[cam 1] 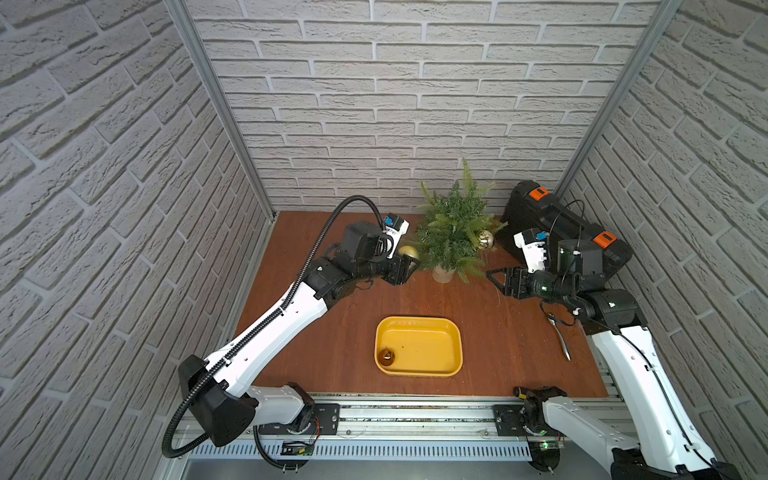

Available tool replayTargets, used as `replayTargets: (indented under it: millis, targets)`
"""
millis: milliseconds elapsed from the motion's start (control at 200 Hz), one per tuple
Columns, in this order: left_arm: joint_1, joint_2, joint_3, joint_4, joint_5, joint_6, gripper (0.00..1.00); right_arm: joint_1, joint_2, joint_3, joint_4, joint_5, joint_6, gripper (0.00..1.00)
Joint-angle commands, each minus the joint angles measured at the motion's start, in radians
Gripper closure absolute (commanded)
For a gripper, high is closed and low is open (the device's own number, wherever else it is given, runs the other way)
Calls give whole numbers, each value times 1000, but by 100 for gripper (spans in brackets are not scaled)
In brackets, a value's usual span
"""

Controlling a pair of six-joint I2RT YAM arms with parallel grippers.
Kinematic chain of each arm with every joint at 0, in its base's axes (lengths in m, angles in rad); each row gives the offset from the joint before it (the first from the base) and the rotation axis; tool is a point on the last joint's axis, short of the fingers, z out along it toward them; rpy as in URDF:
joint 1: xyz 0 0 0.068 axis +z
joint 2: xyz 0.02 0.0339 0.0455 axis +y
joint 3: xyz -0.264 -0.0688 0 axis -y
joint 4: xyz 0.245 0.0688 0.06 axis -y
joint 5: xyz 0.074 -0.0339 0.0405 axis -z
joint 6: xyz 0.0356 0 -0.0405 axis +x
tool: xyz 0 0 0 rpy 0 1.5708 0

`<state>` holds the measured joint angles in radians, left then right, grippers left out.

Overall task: Decorate the small christmas tree with ornaments
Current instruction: Pick up an ornament from the container.

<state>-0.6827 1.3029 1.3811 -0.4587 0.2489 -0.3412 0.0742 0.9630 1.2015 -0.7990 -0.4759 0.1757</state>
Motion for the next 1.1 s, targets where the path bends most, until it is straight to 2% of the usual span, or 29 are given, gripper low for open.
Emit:
replayTargets:
  millis: [0,75,315,545,725,890,1095]
  targets:
    - [25,23,91,94,110,48,55,1,-15,31,157,-124,-6,39]
    - [35,53,155,96,125,63,55,15,-1,32,212,-169,0,41]
    - [59,136,291,159,293,134,57,106,82,98,309,-213,-30,45]
    - [131,202,365,272,521,52,62,185,160,136,448,-288,-101,54]
    - [162,222,380,355,696,-5,64,226,221,191,510,-285,-128,59]
    - [164,219,386,351,747,-1,66,240,262,239,559,-315,-126,62]
    - [163,212,385,331,750,4,66,278,284,267,565,-317,-213,63]
